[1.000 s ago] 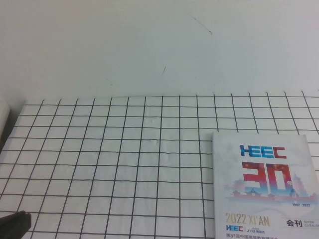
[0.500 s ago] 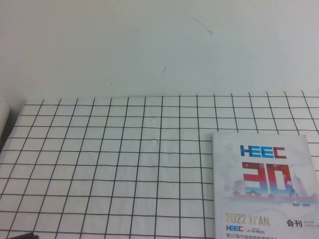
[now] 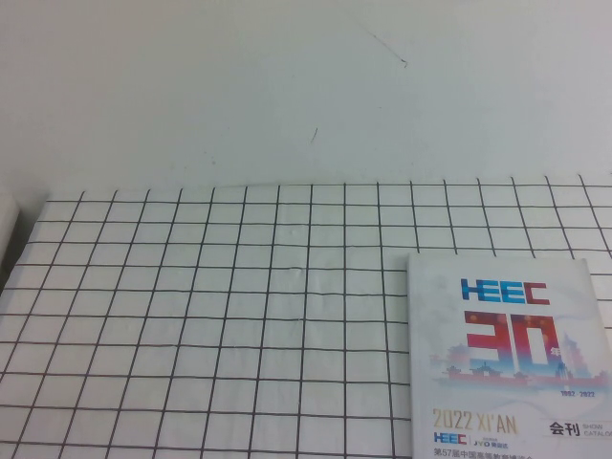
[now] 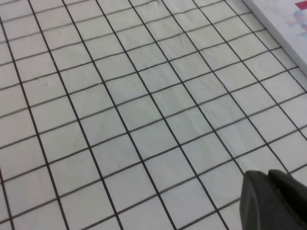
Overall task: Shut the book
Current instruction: 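Close the open booklet and leave it lying on the table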
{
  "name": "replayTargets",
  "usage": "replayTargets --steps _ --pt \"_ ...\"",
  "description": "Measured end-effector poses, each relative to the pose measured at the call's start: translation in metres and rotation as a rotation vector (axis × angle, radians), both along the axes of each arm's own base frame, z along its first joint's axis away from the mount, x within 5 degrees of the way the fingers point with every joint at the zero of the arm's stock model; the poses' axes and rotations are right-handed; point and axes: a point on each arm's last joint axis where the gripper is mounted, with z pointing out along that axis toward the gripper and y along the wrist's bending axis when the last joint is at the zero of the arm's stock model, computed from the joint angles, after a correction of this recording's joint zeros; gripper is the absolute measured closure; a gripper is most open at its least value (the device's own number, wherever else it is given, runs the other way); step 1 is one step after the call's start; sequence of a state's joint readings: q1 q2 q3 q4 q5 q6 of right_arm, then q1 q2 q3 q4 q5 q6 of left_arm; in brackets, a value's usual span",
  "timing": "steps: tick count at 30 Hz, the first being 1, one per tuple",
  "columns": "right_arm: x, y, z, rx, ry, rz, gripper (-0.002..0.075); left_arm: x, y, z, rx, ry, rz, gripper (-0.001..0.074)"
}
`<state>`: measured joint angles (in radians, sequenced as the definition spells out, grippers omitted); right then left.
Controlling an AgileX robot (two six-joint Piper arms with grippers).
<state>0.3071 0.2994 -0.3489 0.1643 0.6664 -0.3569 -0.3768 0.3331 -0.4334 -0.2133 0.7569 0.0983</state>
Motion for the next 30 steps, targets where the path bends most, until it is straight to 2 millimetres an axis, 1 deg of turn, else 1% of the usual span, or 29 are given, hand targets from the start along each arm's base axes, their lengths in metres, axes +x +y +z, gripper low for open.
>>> replayTargets --steps 3,8,11,14,17,20,22,26,30 --pt "0.0 0.0 0.0 0.0 0.0 0.0 0.0729 0.004 0.001 0.004 0.001 -0.06 0.015 0.0738" --pt "0.0 0.0 0.0 0.0 0.0 0.0 0.0729 0.011 0.005 0.012 0.041 -0.211 0.051 0.0738" --pt "0.0 0.0 0.0 0.001 0.001 -0.001 0.0729 0.017 0.005 0.011 0.032 -0.3 0.066 0.0738" --pt "0.0 0.0 0.0 0.0 0.0 0.0 0.0729 0.023 0.004 -0.002 0.013 -0.397 0.08 0.0738" --pt "0.0 0.0 0.0 0.0 0.0 0.0 0.0729 0.024 0.004 -0.027 -0.091 -0.475 0.115 0.0738" --pt "0.0 0.0 0.0 0.0 -0.002 0.0 0.0729 0.019 0.005 -0.048 -0.212 -0.544 0.136 0.0738" --pt "0.0 0.0 0.0 0.0 -0.002 0.0 0.0729 0.015 0.007 -0.057 -0.238 -0.594 0.124 0.0738" --pt "0.0 0.0 0.0 0.0 -0.002 0.0 0.0729 0.009 0.01 -0.059 -0.221 -0.636 0.117 0.0738" --pt "0.0 0.0 0.0 0.0 -0.002 0.0 0.0729 0.009 0.016 -0.06 -0.164 -0.652 0.189 0.0738"
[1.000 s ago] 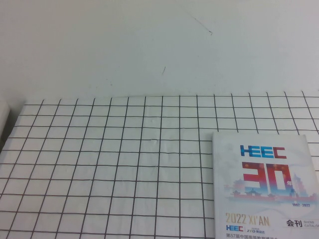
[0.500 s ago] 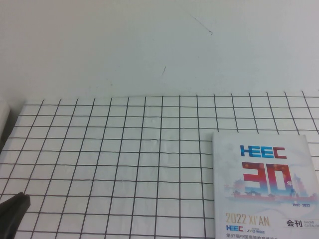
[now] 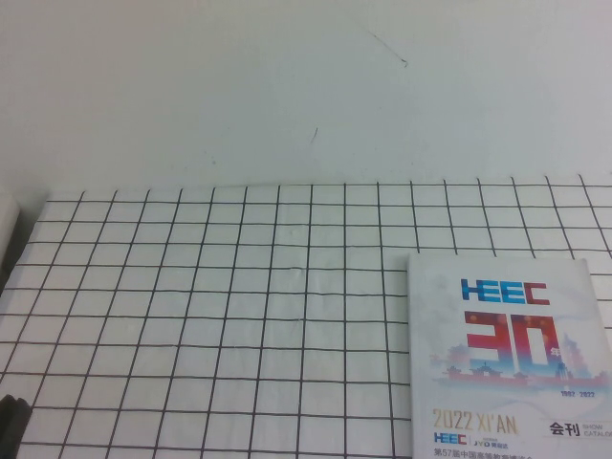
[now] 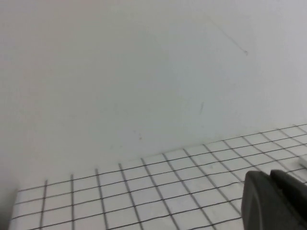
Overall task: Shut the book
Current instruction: 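Close the open booklet and leave it lying on the table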
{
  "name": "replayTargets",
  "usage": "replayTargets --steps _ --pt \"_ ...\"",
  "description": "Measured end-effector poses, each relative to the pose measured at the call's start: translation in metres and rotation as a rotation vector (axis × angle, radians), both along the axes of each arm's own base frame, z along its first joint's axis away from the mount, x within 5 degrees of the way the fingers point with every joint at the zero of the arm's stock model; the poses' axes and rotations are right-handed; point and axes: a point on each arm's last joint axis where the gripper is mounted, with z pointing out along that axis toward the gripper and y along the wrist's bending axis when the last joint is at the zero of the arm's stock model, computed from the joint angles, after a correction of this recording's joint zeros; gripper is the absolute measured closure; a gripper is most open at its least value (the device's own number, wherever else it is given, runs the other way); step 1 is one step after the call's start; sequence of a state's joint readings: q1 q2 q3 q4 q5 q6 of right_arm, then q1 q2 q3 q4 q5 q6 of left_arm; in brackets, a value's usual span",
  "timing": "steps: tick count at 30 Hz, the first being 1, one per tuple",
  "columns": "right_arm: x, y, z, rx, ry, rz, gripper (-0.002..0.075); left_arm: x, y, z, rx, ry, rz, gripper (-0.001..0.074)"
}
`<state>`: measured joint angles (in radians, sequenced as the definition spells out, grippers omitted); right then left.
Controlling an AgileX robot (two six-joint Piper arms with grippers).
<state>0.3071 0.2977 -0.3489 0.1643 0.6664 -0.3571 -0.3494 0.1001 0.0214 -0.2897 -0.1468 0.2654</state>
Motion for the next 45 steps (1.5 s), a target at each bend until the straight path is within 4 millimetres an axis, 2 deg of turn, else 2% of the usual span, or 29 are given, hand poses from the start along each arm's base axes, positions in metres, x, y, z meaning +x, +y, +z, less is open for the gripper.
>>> replayTargets --steps 7,15,45 --pt "0.0 0.0 0.0 0.0 0.0 0.0 0.0729 -0.005 0.009 -0.009 0.004 0.074 0.132 0.0738" --pt "0.0 0.0 0.0 0.0 0.0 0.0 0.0729 -0.008 0.018 -0.034 0.0 0.344 0.292 0.0738" --pt "-0.001 0.0 0.0 -0.001 -0.005 0.002 0.0729 -0.009 0.019 -0.034 -0.001 0.35 0.297 0.0738"
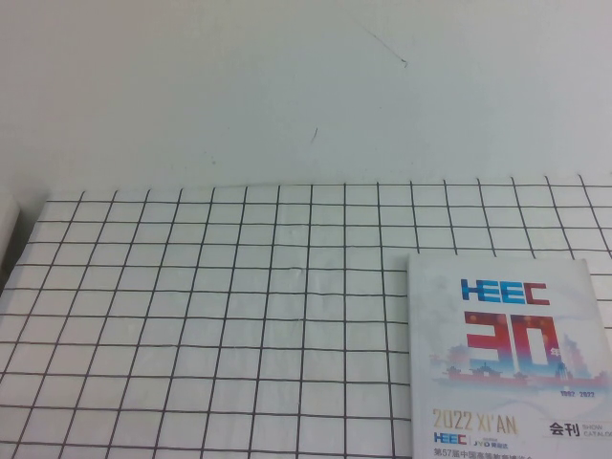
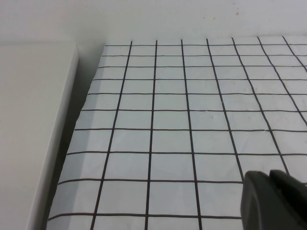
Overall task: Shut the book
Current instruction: 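Close the open booklet and leave it lying on the table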
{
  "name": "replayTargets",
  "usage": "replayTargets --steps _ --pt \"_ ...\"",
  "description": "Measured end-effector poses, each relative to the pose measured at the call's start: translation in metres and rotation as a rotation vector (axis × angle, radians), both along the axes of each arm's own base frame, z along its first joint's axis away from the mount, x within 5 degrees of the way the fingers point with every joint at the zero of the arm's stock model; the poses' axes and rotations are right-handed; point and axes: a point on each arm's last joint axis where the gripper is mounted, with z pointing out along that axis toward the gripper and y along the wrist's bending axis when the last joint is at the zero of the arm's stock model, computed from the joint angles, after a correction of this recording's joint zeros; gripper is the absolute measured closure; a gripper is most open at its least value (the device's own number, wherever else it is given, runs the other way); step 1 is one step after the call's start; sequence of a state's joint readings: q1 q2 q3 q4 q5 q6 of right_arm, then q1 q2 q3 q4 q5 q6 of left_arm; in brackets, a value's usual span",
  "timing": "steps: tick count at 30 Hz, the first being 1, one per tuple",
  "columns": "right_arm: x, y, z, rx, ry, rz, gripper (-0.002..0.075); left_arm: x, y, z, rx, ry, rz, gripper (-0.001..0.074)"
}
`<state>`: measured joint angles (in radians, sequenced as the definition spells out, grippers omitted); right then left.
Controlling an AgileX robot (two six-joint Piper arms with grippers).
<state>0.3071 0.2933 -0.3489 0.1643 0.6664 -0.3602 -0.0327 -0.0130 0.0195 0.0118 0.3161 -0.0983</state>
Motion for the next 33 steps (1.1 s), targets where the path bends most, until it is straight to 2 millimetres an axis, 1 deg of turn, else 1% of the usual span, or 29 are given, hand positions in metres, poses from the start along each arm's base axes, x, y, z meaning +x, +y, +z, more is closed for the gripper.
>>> replayTargets --steps 5,10,15,17,21,26,30,33 --pt "-0.003 -0.001 0.002 0.007 -0.035 -0.002 0.0729 0.0 0.0 0.0 0.0 0.0 0.0 0.0738" --pt "-0.009 -0.005 0.007 0.013 -0.119 -0.02 0.0729 0.0 0.0 0.0 0.0 0.0 0.0 0.0738" --pt "-0.015 -0.011 0.0 0.015 -0.189 -0.091 0.0729 0.0 0.0 0.0 0.0 0.0 0.0 0.0738" --pt "-0.014 -0.014 -0.008 -0.002 -0.226 -0.137 0.0729 0.0 0.0 0.0 0.0 0.0 0.0 0.0738" --pt "-0.009 -0.018 -0.032 -0.003 -0.296 -0.213 0.0729 0.0 0.0 0.0 0.0 0.0 0.0 0.0738" --pt "-0.006 -0.019 -0.062 0.001 -0.298 -0.253 0.0729 0.0 0.0 0.0 0.0 0.001 0.0 0.0738" --pt "-0.005 -0.019 -0.077 0.001 -0.262 -0.257 0.0729 0.0 0.0 0.0 0.0 0.001 0.0 0.0738" --pt "-0.005 -0.019 -0.079 0.005 -0.252 -0.261 0.0729 0.0 0.0 0.0 0.0 0.002 0.0 0.0738"
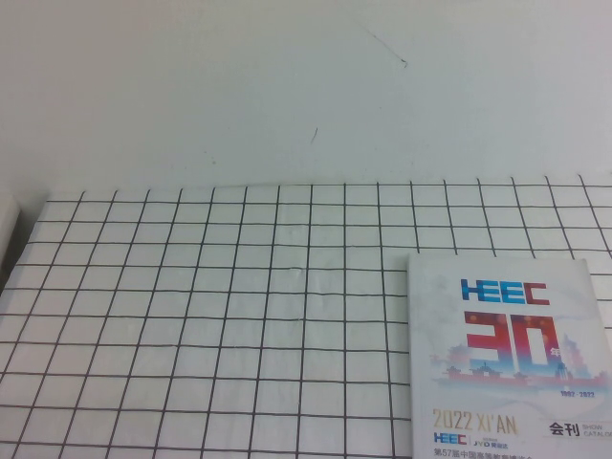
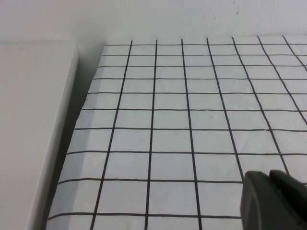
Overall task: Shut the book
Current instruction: 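Close the open booklet and leave it lying on the table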
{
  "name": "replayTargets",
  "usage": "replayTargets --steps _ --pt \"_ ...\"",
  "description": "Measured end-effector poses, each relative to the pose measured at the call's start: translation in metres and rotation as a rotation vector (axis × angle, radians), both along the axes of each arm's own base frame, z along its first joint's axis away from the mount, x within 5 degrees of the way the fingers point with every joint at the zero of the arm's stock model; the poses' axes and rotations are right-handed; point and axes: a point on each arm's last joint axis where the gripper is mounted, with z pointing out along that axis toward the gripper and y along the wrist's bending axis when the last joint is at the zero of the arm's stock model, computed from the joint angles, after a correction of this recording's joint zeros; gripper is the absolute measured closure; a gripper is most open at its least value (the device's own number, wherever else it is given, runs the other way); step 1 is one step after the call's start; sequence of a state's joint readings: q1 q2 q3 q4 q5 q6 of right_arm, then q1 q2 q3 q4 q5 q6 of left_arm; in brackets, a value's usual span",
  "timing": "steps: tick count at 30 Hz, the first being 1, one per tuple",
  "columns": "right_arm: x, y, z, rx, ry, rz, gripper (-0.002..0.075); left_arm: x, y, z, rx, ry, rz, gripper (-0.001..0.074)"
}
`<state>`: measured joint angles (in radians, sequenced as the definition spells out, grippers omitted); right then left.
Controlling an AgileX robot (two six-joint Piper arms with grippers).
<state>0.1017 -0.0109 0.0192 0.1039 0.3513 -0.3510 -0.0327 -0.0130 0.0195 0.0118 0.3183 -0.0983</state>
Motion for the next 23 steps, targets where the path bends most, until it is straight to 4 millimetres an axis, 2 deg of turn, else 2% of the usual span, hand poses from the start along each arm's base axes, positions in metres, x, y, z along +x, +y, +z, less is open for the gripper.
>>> replayTargets --steps 23 --pt "0.0001 -0.0011 -0.0002 0.008 0.004 -0.025 0.0729 0.0 0.0 0.0 -0.004 0.0 0.001 0.0738"
